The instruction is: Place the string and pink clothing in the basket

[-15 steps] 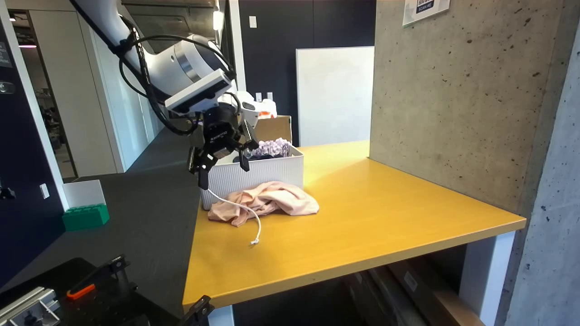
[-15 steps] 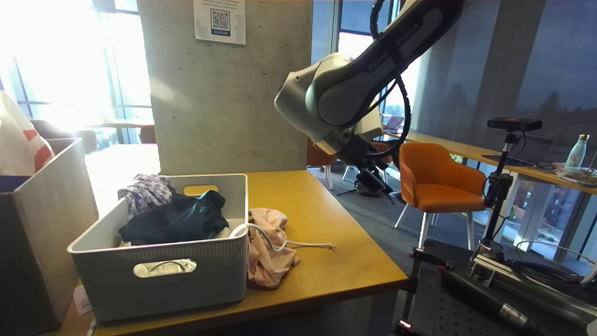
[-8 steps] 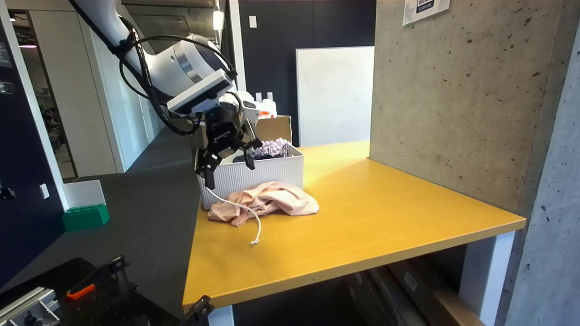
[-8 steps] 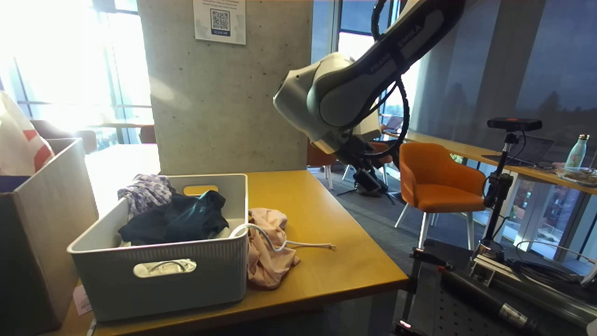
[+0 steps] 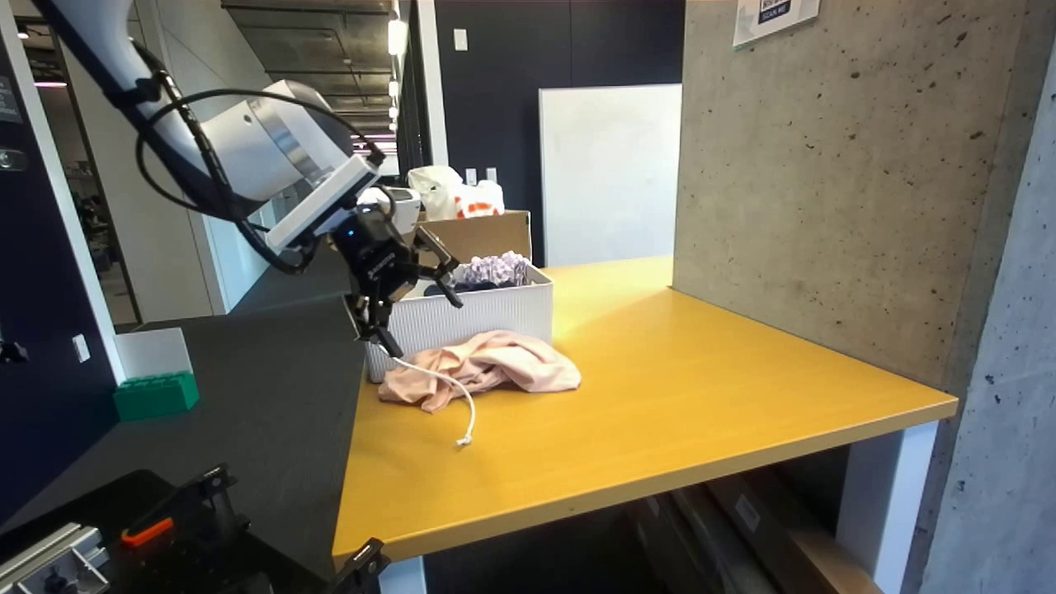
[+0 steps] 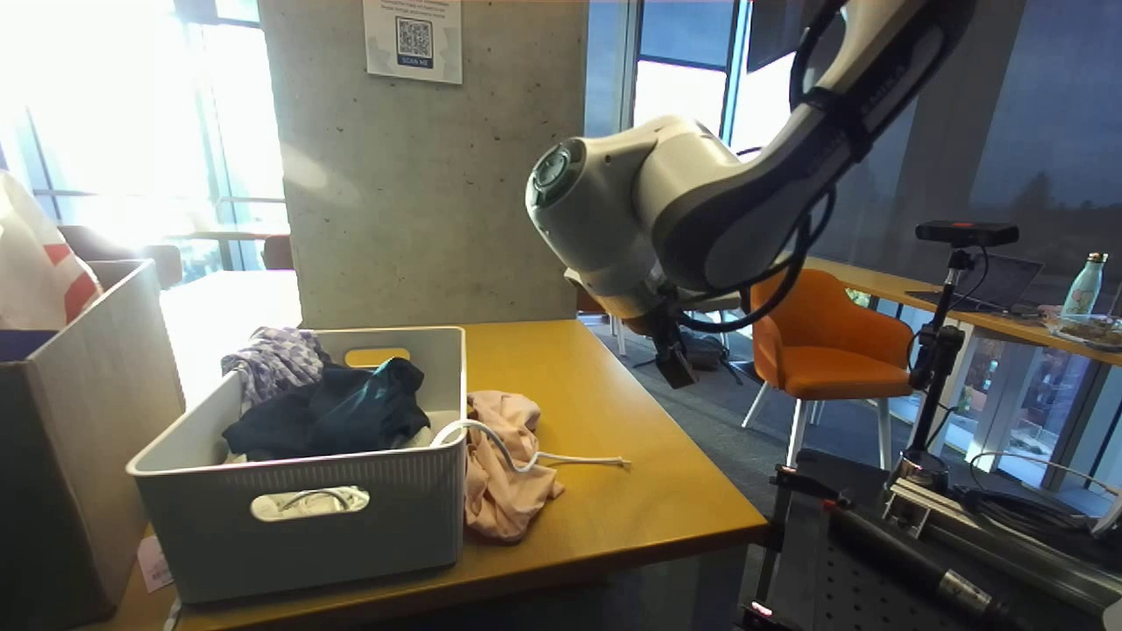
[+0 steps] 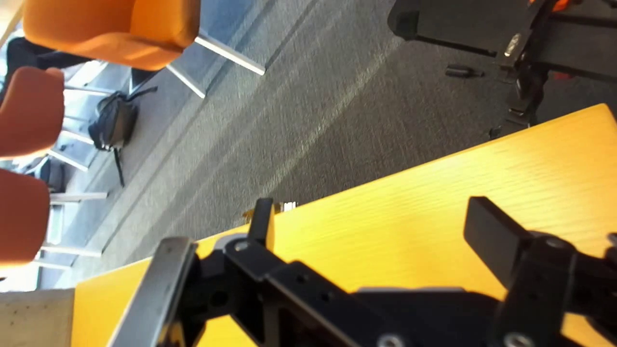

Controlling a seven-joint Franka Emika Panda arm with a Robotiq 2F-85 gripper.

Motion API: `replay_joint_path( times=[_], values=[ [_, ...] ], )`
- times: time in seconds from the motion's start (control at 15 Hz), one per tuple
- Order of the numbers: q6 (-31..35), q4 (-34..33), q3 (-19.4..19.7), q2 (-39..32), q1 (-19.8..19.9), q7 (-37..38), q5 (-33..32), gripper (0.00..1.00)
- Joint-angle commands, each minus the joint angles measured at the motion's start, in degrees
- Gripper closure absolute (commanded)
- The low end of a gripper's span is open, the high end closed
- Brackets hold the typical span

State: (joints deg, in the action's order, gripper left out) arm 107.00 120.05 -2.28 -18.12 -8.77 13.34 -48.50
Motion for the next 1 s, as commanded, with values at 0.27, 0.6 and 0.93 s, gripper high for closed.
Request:
replay_joint_path(
  times=[0.27, 0.6, 0.93],
  values=[
    [17.0, 14.6, -1.6, 10.4, 1.0, 3.1, -19.6, 0.0],
    [26.9, 10.0, -2.0, 9.0, 1.7, 3.4, -31.3, 0.0],
    [25.5, 9.2, -2.8, 9.0, 1.5, 4.2, -31.0, 0.0]
  ],
)
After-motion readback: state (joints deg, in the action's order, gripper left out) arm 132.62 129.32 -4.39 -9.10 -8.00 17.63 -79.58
